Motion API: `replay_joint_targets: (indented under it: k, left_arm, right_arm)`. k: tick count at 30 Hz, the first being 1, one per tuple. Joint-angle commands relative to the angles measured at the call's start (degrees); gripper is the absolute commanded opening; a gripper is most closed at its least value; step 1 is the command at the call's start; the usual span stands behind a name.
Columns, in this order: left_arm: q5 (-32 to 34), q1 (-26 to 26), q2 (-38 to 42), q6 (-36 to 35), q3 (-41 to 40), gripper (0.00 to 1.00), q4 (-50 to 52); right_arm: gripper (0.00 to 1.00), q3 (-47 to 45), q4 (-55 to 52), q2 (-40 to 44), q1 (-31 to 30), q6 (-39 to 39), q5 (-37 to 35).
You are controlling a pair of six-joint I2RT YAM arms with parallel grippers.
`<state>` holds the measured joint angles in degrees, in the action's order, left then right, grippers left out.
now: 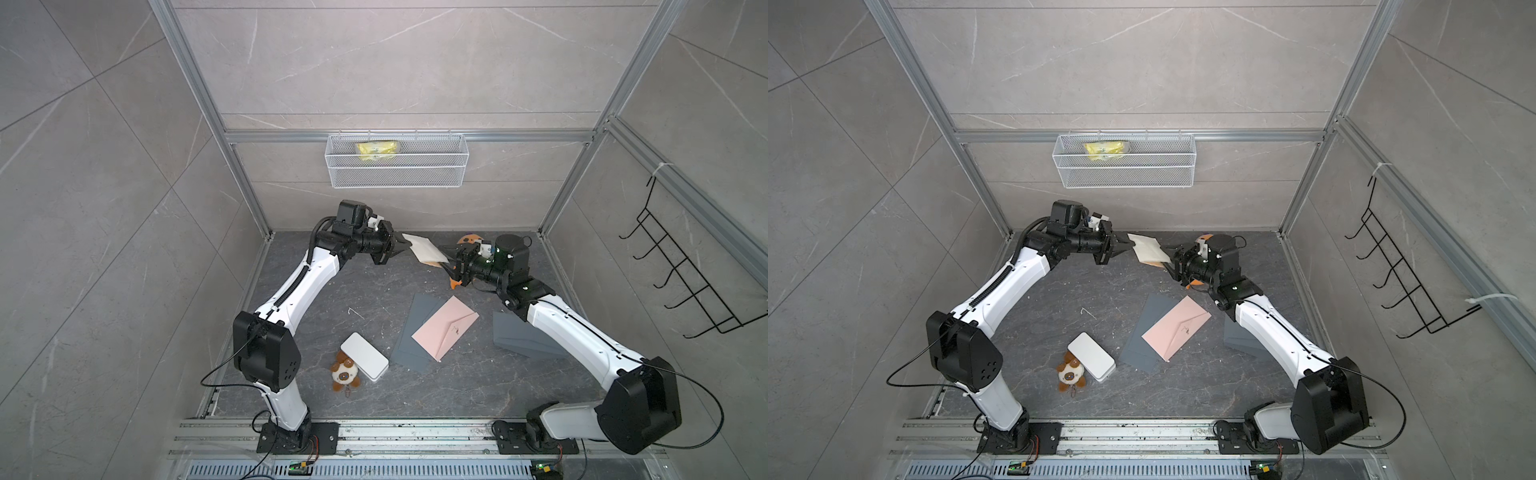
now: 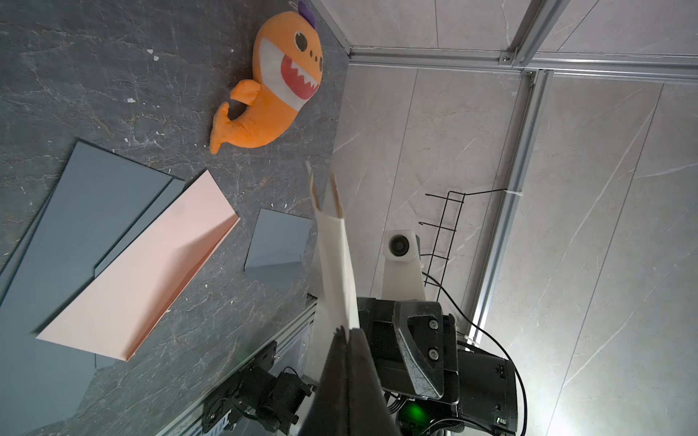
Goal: Take the letter paper out of the envelope
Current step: Unfold the letter paper.
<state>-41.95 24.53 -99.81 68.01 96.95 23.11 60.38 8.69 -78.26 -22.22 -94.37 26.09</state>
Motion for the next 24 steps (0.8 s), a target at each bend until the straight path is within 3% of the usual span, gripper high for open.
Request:
replay_joint_targets:
  k: [1,16,24]
  left_arm:
    - [0.7,0.7,-0.2,1.3,0.5,0.0,-3.6]
    - [5.0,2.7,1.0,1.7,-2.3,0.0,-6.5]
    - [6.3,4.3,1.3,2.8,-3.1,0.0,-8.8]
  right_arm:
    - [0.41,-1.5,4.7,1.8,-1.0,-2.9,-3.3]
    - [0.36,-1.7,6.9,2.5,-3.5,-4.4,-10.6]
    - [0.33,0.1,4.1,0.8,-4.5,-2.8,-9.8]
